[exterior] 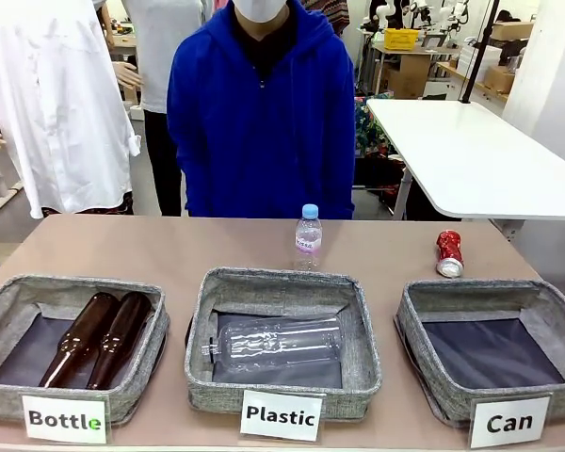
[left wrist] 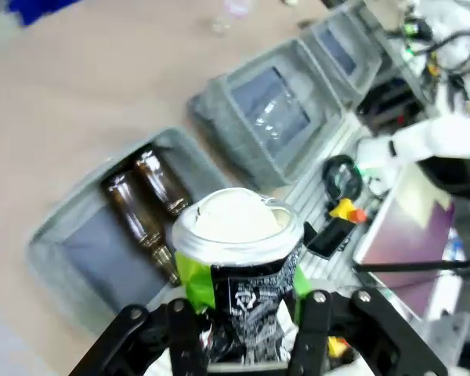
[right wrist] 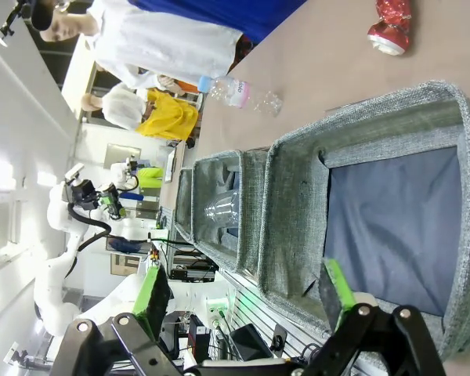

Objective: Sort the can waste into the basket.
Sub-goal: Pick up the can waste from the table and place it in the right Fabric basket.

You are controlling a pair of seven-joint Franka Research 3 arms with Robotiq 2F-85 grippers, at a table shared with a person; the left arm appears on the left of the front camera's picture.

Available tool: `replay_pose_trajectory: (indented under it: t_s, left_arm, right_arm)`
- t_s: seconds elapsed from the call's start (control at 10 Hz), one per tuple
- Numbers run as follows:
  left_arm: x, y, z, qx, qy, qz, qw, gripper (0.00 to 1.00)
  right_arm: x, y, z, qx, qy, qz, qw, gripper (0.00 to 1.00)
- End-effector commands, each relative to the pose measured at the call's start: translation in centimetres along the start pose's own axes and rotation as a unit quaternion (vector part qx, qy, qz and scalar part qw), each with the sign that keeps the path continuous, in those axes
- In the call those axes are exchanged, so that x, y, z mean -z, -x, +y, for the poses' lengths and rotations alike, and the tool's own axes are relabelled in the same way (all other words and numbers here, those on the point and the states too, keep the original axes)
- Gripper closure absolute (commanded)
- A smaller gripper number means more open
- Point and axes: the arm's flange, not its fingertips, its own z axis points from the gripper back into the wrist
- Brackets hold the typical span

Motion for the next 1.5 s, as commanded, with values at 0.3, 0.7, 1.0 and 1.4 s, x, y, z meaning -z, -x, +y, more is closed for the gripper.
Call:
replay_pose_trajectory:
  t_s: [0.3,0.7,1.0,1.4]
  left_arm:
    - [14.1,-8.1,-6.1,0.284,-0.036,0.073,0.956,1.00]
    - [18.1,-9.9,-9.2,0.317,-0.040,0.085,0.944,1.00]
    - [18.1,-9.9,-9.2,0.317,-0.040,0.085,0.944,1.00]
    - [22.9,-13.1,-16.5,0.391,-0.056,0.020,0.918,0.59]
  right_arm:
    - [0.1,-0.2,0.0,-0.012,-0.010,-0.009,1.000,0.00]
    - [0.1,-0.2,0.0,-0.012,-0.010,-0.009,1.000,0.00]
    - [0.1,-0.2,0.0,-0.012,-0.010,-0.009,1.000,0.00]
    - [-1.8,1.8,3.2,-0.010,0.093,0.043,0.995,0.00]
